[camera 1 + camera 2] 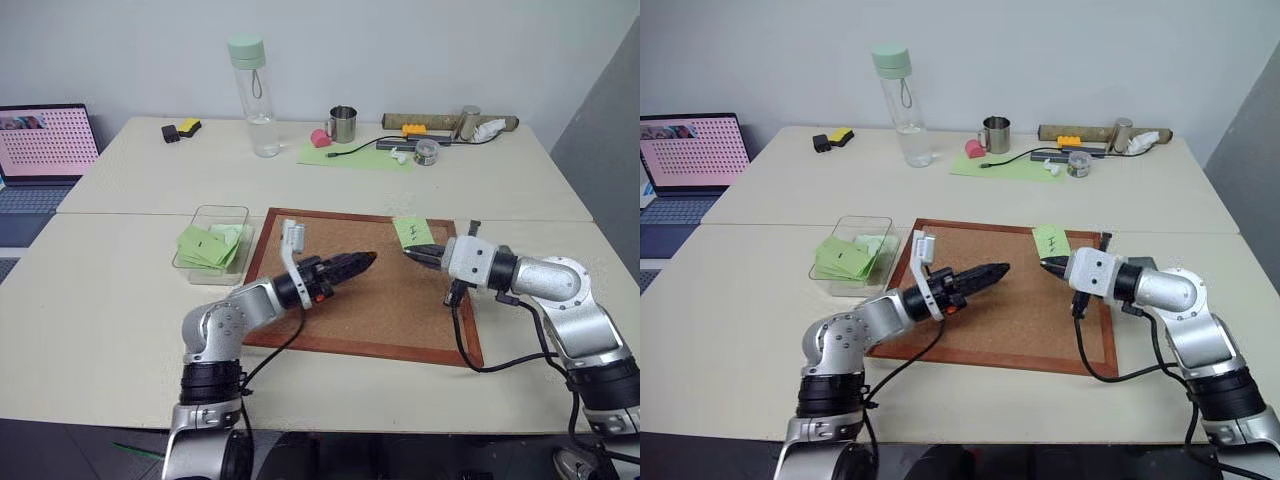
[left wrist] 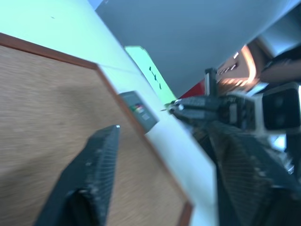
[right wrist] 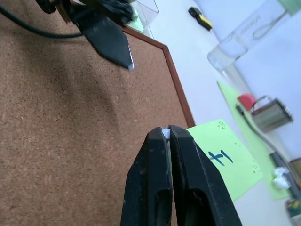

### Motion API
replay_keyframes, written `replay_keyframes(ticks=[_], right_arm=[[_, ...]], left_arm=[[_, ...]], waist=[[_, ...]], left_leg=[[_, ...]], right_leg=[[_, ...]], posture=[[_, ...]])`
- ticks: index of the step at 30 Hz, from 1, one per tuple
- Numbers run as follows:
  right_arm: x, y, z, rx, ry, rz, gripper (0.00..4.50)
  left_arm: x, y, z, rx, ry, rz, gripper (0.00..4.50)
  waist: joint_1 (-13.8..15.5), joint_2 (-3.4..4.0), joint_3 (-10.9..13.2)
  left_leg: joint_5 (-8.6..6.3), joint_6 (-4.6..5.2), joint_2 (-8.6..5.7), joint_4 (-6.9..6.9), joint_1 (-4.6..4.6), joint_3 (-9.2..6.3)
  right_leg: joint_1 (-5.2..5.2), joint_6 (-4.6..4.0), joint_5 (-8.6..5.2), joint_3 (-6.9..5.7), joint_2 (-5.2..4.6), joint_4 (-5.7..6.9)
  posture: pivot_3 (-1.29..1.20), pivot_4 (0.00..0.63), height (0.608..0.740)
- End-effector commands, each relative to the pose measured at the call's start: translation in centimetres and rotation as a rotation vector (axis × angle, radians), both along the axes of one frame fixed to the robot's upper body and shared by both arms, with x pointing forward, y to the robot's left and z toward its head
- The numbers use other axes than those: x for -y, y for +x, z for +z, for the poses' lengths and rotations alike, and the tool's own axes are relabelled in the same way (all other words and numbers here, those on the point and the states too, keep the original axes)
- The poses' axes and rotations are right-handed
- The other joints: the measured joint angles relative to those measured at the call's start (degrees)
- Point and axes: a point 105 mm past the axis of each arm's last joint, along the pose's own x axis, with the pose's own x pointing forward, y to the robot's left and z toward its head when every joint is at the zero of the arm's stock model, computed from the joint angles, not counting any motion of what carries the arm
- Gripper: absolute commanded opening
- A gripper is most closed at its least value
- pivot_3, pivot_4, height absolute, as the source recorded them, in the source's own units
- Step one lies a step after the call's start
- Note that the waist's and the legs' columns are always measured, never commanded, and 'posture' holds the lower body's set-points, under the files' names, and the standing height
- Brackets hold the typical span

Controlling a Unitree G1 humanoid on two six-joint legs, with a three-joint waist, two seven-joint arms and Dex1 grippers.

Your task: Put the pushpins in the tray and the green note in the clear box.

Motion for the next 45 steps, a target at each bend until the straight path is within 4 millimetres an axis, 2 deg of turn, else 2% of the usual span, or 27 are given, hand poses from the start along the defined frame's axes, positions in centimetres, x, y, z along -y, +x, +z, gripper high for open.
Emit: replay_keyframes(ticks=[1, 7, 15, 19, 28, 38, 40, 45], right_arm=[[-0.9, -0.5, 1.5, 0.100, -0.033, 0.058, 0.00], [-1.4, -0.7, 1.5, 0.125, -0.048, 0.075, 0.00], [-2.4, -1.7, 1.4, 0.127, -0.046, 0.114, 0.00], [-2.6, -1.9, 1.3, 0.124, -0.044, 0.125, 0.00], [-2.7, -1.8, 1.2, 0.119, -0.038, 0.130, 0.00], [-2.7, -1.7, 1.7, 0.122, -0.002, 0.122, 0.00], [-2.5, -1.7, 2.0, 0.120, 0.022, 0.117, 0.00], [-2.3, -2.0, 3.2, 0.126, 0.084, 0.110, 0.00]], left_arm=[[1.3, 1.3, 1.3, -0.025, -0.072, 0.052, 4.39], [3.2, 2.3, 2.3, -0.060, -0.151, 0.040, 4.39], [4.9, 2.8, 1.6, -0.119, -0.156, 0.000, 4.39], [5.3, 2.6, 1.7, -0.118, -0.165, -0.017, 3.86], [5.0, 2.4, 2.0, -0.109, -0.191, -0.021, 2.04], [4.6, 2.9, 1.5, -0.089, -0.174, 0.024, 0.28], [4.5, 3.1, 0.9, -0.093, -0.162, 0.043, 0.05], [4.5, 3.7, -0.3, -0.100, -0.121, 0.091, 0.05]], waist=[[0.1, 0.00, 0.0], [0.1, -0.03, 0.0], [0.1, -0.03, 0.0], [0.1, -0.03, 0.0], [0.1, -0.03, 0.0], [0.1, -0.03, 0.0], [0.1, -0.03, 0.0], [0.1, -0.03, 0.0]], left_leg=[[0.02, -0.03, 0.00, 0.00, 0.00, 0.00], [0.05, -0.09, -0.01, 0.00, 0.01, 0.00], [0.09, -0.16, -0.01, -0.01, 0.01, -0.02], [0.10, -0.18, -0.01, -0.01, 0.01, -0.02], [0.11, -0.19, -0.02, -0.01, 0.02, -0.03], [0.11, -0.20, -0.02, -0.01, 0.02, -0.03], [0.11, -0.20, -0.02, -0.01, 0.02, -0.03], [0.11, -0.20, -0.02, -0.01, 0.02, -0.03]], right_leg=[[0.00, 0.00, 0.00, -0.01, 0.00, 0.00], [0.01, 0.00, 0.00, -0.01, 0.00, 0.00], [0.01, 0.00, 0.00, -0.01, 0.00, -0.01], [0.01, 0.00, 0.00, -0.02, 0.00, -0.01], [0.01, 0.00, 0.00, -0.02, 0.00, -0.01], [0.01, 0.00, 0.00, -0.01, 0.00, -0.01], [0.01, 0.00, 0.00, -0.01, 0.00, -0.01], [0.01, 0.00, 0.00, -0.01, 0.00, -0.01]], posture=[[0.00, 0.150, 0.740], [0.00, 0.150, 0.740], [0.00, 0.150, 0.740], [0.00, 0.150, 0.740], [0.00, 0.150, 0.740], [0.00, 0.150, 0.740], [0.00, 0.150, 0.740], [0.00, 0.150, 0.740]])
